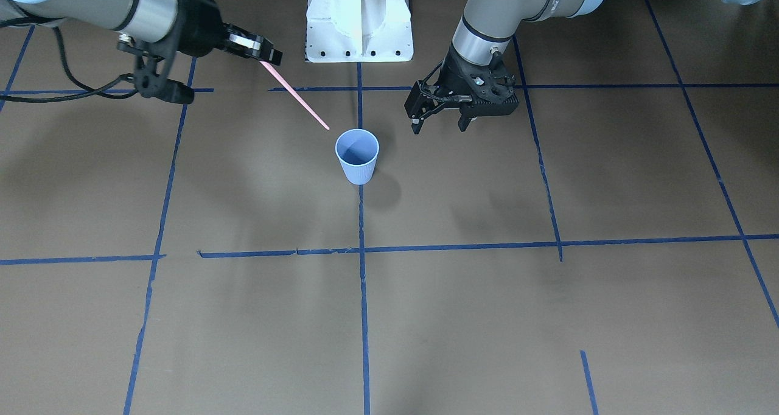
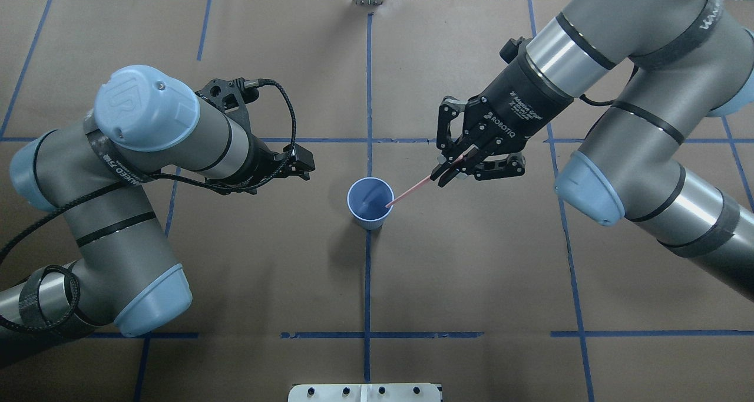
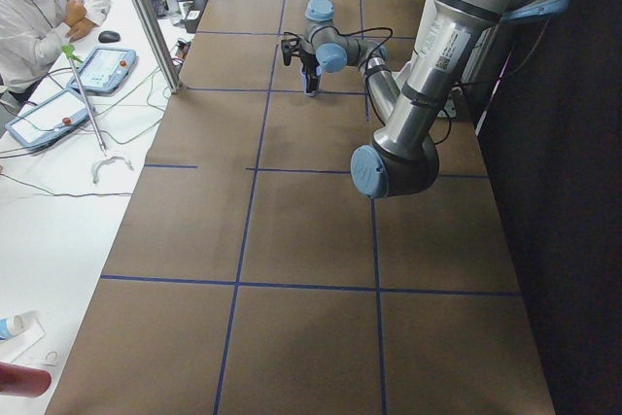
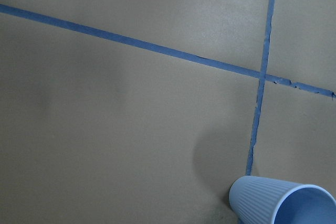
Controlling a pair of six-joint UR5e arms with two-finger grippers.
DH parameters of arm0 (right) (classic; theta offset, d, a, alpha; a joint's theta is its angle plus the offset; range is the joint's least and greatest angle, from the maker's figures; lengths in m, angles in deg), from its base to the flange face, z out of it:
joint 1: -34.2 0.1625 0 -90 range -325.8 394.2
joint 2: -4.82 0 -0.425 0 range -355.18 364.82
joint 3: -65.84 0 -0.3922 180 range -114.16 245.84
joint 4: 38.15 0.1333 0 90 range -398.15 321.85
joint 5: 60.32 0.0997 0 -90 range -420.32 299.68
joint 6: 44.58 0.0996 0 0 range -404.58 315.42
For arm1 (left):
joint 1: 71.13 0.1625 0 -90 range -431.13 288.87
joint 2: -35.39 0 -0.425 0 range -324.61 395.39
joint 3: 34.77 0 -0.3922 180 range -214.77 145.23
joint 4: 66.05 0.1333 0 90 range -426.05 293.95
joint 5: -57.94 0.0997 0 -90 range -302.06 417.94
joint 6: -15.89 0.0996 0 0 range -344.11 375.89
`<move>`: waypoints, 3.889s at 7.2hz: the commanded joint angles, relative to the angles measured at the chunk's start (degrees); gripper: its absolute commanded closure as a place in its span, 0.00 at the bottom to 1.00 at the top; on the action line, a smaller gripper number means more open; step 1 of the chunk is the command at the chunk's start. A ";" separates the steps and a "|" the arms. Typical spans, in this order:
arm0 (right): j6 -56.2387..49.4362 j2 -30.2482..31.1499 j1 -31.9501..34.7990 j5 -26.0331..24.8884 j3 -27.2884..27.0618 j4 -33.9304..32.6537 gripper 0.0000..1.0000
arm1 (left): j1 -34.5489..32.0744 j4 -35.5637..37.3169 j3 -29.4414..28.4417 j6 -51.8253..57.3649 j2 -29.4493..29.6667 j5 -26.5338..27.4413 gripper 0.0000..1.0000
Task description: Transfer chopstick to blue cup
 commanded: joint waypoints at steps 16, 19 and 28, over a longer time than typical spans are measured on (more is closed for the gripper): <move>-50.27 32.68 22.56 -9.33 -1.48 -0.13 0.00 | -14.99 -0.09 5.98 38.39 -27.47 -9.37 0.00; -82.30 37.37 32.30 -16.65 6.92 -0.57 0.00 | -29.40 0.70 2.39 63.10 -33.46 -17.90 0.00; -120.71 35.08 44.04 -18.85 12.33 -21.23 0.00 | -50.89 11.70 -12.64 94.38 -33.48 -24.86 0.00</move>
